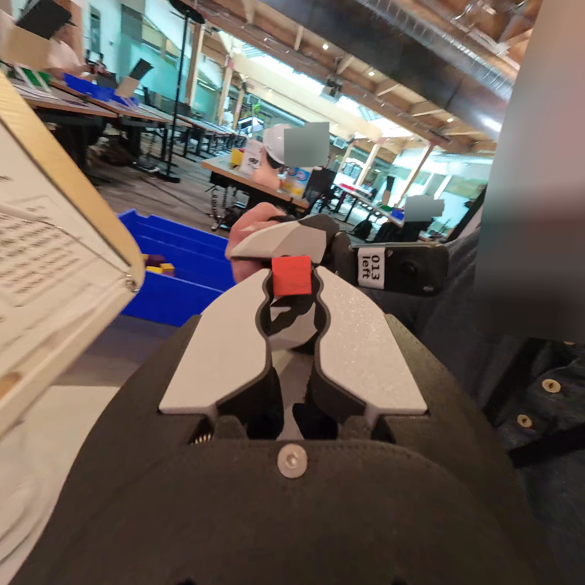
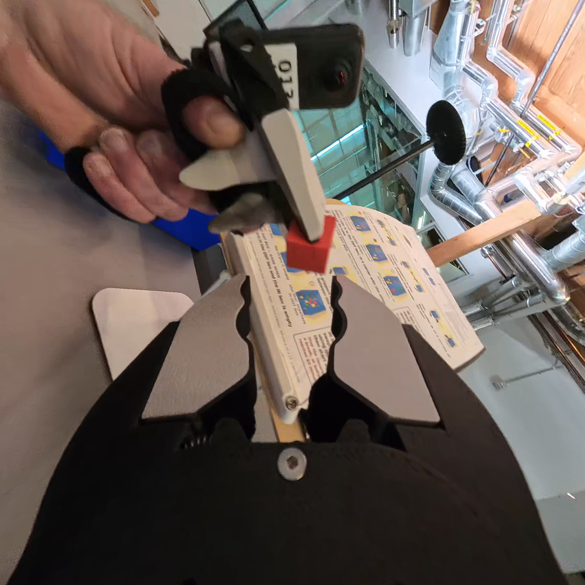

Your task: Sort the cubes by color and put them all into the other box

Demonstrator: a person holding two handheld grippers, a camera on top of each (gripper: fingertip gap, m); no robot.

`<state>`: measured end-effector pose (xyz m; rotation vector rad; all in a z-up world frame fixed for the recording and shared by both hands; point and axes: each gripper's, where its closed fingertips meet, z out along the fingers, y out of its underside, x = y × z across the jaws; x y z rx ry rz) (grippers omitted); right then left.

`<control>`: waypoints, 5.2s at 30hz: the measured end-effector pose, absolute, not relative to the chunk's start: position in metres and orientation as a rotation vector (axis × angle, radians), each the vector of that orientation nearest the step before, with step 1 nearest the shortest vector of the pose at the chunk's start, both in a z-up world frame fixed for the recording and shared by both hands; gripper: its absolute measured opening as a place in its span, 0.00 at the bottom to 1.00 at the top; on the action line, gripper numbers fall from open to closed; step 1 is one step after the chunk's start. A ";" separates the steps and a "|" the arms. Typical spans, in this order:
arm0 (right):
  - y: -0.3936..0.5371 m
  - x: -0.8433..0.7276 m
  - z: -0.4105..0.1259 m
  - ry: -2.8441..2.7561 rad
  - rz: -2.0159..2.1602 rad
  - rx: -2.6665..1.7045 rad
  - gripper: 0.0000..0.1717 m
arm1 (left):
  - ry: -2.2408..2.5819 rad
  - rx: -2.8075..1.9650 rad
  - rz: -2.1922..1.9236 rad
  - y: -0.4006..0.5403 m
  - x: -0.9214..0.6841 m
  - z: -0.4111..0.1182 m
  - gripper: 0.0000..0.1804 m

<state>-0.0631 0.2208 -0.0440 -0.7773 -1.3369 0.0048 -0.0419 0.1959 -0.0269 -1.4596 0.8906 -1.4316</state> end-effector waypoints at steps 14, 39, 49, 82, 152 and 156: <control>0.211 -0.063 -0.034 -1.253 -0.030 -0.690 0.13 | 0.875 -1.440 -1.565 0.190 -0.029 -0.033 0.12; 0.425 0.228 -0.190 -1.295 -0.480 -2.097 0.19 | 0.887 -1.498 -1.221 0.217 -0.070 -0.026 0.03; 0.426 0.217 -0.161 -1.195 -0.441 -2.026 0.27 | 0.825 -1.560 -0.808 0.253 -0.142 -0.013 0.04; 0.416 0.155 -0.178 -1.393 -0.450 -1.871 0.22 | 0.036 -2.434 0.474 0.375 -0.511 -0.263 0.18; 0.415 0.148 -0.190 -1.476 -0.509 -1.836 0.19 | 0.421 -2.404 0.478 0.420 -0.484 -0.277 0.19; 0.415 0.148 -0.191 -1.475 -0.505 -1.838 0.19 | 0.467 -2.417 0.417 0.409 -0.480 -0.270 0.04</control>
